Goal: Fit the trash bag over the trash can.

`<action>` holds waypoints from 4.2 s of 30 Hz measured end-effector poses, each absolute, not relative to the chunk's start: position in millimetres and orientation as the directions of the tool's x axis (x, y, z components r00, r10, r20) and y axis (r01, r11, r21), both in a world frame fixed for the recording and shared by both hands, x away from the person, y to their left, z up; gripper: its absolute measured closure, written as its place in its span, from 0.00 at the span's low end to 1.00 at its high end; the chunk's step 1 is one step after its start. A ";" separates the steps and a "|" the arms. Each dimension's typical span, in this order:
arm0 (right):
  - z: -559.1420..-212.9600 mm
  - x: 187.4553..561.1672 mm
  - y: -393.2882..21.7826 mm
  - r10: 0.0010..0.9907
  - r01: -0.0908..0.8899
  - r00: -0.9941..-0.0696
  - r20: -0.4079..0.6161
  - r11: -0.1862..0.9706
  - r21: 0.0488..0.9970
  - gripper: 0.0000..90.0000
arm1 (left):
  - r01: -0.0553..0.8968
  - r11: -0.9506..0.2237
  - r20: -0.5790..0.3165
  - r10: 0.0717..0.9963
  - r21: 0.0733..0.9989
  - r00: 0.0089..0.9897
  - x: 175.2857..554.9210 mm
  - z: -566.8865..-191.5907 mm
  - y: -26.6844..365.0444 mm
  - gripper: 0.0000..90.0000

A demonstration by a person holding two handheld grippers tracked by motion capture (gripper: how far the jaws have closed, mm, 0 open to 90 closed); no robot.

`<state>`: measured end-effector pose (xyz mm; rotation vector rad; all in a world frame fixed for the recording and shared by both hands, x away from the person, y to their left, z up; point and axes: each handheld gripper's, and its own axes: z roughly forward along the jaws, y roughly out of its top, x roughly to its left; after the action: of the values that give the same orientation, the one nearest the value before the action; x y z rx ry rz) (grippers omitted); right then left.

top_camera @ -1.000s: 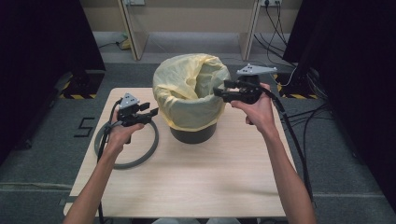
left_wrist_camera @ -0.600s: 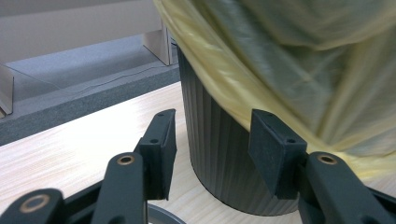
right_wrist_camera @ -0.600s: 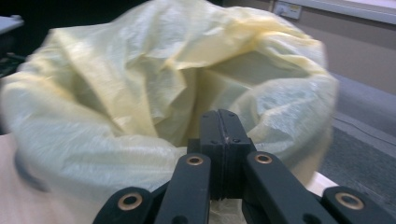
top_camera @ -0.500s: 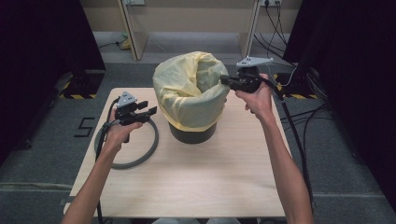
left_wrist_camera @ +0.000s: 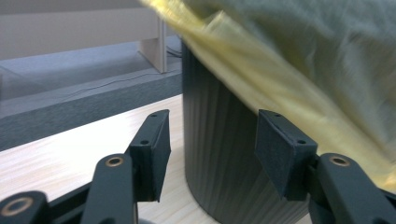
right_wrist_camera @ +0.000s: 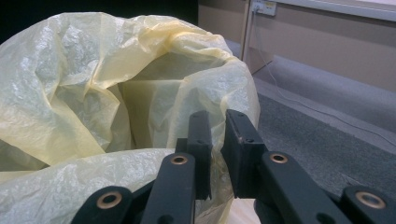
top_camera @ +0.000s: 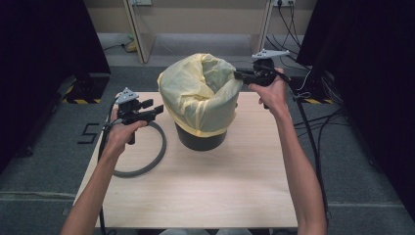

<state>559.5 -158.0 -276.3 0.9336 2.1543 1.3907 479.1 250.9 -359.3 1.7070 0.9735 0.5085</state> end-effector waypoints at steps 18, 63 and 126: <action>-275.5 556.0 -157.5 0.719 0.315 -0.695 0.014 0.286 0.905 0.86 | 0.329 -0.104 -0.149 0.738 0.939 0.658 495.4 -342.7 246.4 0.75; -274.2 529.0 -145.2 0.664 0.297 -0.747 0.023 0.303 0.906 0.69 | 0.438 0.068 -0.285 0.846 0.896 0.451 545.5 -341.8 273.6 0.54; -261.7 544.9 -148.0 0.714 0.319 -0.699 0.031 0.273 0.907 0.55 | 0.425 -0.121 -0.109 0.871 0.897 0.479 512.9 -394.6 252.8 0.76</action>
<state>544.9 -148.0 -261.7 0.9358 2.1654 1.4045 512.9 252.8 -394.6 1.7356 1.1092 0.5647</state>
